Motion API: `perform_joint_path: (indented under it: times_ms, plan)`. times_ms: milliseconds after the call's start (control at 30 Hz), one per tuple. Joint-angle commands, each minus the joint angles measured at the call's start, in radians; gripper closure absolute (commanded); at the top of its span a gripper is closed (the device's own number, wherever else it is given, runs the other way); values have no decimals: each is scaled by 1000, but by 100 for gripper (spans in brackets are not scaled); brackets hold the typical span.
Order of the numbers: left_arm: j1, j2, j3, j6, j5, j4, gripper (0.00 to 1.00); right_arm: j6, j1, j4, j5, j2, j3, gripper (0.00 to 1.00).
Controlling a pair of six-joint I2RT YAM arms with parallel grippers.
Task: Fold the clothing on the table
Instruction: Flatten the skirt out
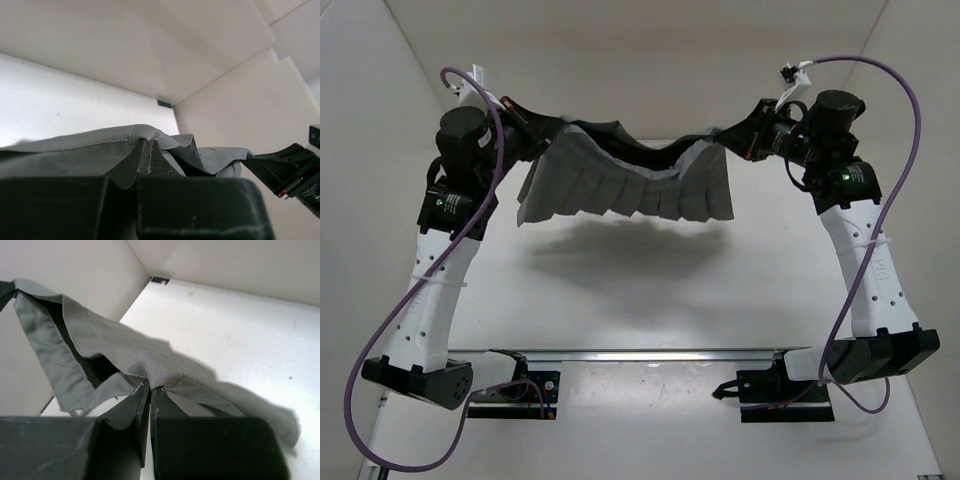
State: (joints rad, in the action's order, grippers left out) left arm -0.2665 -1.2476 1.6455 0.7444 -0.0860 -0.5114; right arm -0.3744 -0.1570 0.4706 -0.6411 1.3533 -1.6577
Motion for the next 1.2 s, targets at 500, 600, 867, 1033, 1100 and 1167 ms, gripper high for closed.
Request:
perform_joint_path:
  times_ms: [500,600,867,1033,1100,1167]
  plan:
    - [93,-322,342,65,-98,-47,100,-95,105,-67,-94,291,-339,100]
    - [101,-360,399,50,-103,-45,100,-93,112,-67,-114,349,-427,100]
    - [130,-273,197,55,-139,-38,100,-118,148,-21,-124,308,-284,99]
    - [132,-46,-305,128,-198,59,100,-123,123,16,-134,170,66,100]
    - [124,28,-451,148,-210,62,100,-127,116,10,-146,116,212,100]
    - [119,94,-585,167,-230,57,100,-123,110,20,-137,35,344,100]
